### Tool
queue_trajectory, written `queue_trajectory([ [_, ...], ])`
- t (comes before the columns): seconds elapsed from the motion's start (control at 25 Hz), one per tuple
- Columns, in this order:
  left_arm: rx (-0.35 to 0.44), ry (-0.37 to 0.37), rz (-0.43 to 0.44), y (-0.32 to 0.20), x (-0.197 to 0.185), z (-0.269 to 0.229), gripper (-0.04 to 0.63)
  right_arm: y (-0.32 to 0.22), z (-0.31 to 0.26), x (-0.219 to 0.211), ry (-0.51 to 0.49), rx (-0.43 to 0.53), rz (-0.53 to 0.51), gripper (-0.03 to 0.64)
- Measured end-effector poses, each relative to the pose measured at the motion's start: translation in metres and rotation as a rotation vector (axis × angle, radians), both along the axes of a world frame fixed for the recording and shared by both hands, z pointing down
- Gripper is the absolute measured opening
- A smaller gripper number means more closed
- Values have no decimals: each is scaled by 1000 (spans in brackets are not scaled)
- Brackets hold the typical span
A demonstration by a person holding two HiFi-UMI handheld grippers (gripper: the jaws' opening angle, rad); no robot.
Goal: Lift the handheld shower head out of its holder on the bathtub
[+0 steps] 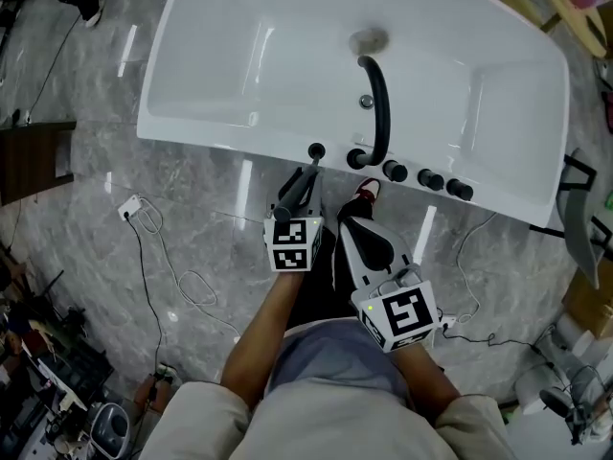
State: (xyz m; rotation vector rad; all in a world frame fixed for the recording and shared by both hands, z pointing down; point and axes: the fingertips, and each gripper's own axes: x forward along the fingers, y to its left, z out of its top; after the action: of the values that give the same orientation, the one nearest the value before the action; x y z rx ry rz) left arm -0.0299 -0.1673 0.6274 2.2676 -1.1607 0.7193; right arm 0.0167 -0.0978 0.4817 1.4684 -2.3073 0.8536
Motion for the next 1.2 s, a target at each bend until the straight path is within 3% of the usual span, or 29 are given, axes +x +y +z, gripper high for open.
queue_trajectory([
  [0.44, 45, 20, 46, -5, -6, -66, 138, -6, -33, -13, 25, 57, 12, 23],
  [0.6, 57, 34, 54, 6, -10, -68, 138, -8, -48, -17, 28, 88, 10, 23],
  [0.92, 75, 117, 82, 13, -8, -108, 138, -8, -71, -21, 55, 126, 33, 23],
  [1.2, 132, 129, 128, 19, -14, -138, 138, -2, -94, -20, 81, 176, 62, 23],
])
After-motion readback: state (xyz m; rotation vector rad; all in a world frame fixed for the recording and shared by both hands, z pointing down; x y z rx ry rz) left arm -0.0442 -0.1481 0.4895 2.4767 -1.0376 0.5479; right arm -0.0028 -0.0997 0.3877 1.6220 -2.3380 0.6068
